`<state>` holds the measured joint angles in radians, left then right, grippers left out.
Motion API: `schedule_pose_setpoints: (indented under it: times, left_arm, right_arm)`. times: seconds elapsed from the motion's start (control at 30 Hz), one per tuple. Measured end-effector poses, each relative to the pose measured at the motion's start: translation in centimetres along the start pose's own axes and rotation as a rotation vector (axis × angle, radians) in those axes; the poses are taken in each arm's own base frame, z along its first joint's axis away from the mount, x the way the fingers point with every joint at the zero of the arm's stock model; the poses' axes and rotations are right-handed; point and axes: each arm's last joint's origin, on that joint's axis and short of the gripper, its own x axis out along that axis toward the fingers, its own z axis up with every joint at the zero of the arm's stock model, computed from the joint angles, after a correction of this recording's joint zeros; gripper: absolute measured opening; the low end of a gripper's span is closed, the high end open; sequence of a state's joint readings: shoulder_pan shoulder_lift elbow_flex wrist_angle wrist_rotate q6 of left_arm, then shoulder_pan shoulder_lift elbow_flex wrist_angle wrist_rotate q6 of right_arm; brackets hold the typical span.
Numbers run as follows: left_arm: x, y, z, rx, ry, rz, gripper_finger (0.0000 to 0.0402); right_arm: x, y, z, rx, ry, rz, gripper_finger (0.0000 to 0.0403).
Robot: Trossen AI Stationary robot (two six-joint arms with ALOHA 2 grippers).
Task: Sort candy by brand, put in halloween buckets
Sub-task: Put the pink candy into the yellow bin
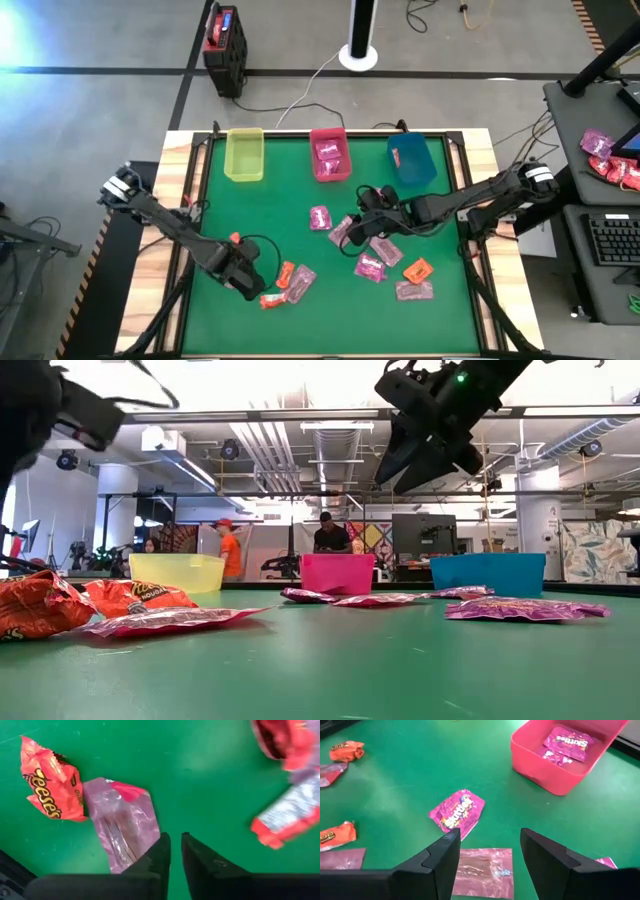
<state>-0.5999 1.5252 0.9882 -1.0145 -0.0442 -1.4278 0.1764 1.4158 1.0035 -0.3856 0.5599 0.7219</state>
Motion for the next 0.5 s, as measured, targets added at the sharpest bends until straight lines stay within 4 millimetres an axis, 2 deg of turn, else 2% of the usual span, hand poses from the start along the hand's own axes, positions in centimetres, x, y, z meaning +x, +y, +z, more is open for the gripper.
schedule_pose_setpoints:
  times: [0.17, 0.33, 0.5]
  left_arm:
    - [2.0, -0.6, -0.4, 0.009, 0.078, 0.089, 0.0095]
    - [3.4, 0.0, -0.5, -0.008, 0.096, 0.262, 0.0164]
    - [3.5, -0.3, -0.5, 0.034, 0.096, 0.223, 0.0208]
  right_arm:
    - [0.0, 0.0, 0.0, -0.004, 0.003, 0.007, 0.0201]
    - [0.0, 0.1, 0.1, -0.015, -0.008, 0.018, 0.0201]
    - [0.0, 0.2, 0.2, -0.013, -0.012, 0.022, 0.0201]
